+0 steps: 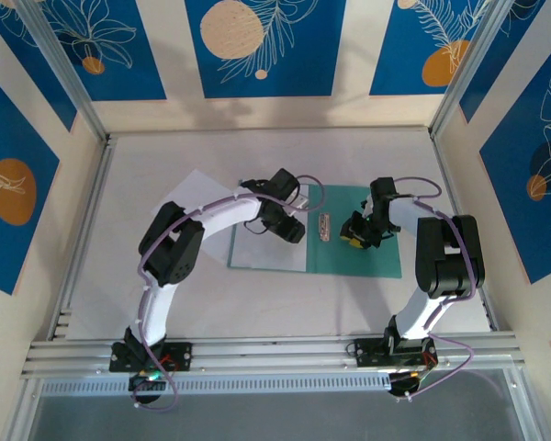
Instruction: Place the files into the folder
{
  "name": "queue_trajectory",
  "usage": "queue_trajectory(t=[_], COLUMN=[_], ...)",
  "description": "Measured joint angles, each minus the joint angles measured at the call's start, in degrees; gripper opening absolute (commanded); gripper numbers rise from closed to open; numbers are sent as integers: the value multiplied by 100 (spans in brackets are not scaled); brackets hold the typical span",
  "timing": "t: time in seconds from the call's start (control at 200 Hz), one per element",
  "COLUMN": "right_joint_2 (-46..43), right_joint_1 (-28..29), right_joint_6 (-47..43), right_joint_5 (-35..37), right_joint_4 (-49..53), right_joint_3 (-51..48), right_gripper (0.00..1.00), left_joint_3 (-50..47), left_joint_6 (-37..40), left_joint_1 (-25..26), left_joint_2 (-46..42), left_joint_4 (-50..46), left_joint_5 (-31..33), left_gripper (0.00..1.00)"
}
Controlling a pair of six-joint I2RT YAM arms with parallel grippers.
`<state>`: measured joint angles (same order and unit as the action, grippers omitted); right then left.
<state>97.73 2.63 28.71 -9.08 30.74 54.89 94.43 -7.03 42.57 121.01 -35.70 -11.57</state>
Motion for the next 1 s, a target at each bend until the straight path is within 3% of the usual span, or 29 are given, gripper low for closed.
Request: queue_trajectory(t=[0.37,0.6,0.885,0.995], right_joint_2=[-577,-920,-949,-855], right_joint_1=[39,133,1200,1366], right_joint_6=[9,76,249,313], right_joint_5=[-323,-402,76,249], right_joint_4=[280,299,319,317], right_joint_3=[527,525,498,498], right_gripper=[36,35,33,33], left_joint_3=[345,13,-247,-348], left_joint_6=[-555,-1270,-1864,-1961], left_joint_1=[-243,52,127,133], left_joint_2=[-789,-1051,-678,-557], left_joint_4=[-140,459,723,734], left_joint_5=[70,273,577,619], left_gripper=[57,53,46,45])
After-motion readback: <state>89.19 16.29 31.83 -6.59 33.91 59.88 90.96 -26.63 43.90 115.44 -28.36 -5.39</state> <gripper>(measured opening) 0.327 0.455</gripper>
